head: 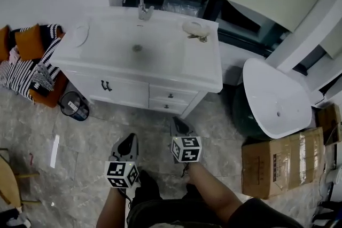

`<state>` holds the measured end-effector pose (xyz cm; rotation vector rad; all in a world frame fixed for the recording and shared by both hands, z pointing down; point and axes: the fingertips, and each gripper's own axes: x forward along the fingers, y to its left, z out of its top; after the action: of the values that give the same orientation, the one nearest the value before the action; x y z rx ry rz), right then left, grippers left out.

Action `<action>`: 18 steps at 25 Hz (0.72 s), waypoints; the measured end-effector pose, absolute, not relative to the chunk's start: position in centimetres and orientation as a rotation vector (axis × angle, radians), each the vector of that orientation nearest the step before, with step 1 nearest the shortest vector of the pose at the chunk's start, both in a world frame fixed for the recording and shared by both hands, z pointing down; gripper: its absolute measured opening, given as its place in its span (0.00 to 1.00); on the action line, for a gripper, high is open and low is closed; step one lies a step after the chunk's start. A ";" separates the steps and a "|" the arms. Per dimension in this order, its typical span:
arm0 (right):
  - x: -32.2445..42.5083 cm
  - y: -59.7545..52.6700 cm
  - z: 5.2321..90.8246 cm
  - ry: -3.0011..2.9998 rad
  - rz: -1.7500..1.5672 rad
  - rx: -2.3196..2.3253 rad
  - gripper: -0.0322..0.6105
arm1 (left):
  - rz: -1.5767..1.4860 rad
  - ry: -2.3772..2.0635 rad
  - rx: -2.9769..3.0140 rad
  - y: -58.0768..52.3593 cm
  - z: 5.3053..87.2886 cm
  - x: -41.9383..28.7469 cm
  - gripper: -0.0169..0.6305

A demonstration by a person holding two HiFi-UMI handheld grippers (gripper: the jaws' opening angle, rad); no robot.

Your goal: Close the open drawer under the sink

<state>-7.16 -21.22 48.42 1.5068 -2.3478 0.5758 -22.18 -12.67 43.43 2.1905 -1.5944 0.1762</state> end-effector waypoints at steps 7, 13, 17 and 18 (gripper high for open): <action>-2.5 -17.1 46.4 -2.440 0.545 1.344 0.10 | 0.117 -1.750 2.115 -8.7 41.0 -17.6 0.06; 2.0 -13.9 45.3 -2.515 0.503 1.193 0.10 | 0.091 -1.864 2.078 -4.8 39.3 -12.3 0.06; 4.1 -11.4 44.4 -2.587 0.470 1.083 0.09 | 0.084 -1.940 2.032 -1.7 38.6 -9.1 0.06; 4.5 -10.8 44.2 -2.603 0.462 1.053 0.09 | 0.084 -1.956 2.018 -0.9 38.5 -8.4 0.06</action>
<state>4.47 -10.77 44.19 1.0528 -2.6034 0.4622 -8.37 -0.94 38.49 2.0181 -1.9559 0.0837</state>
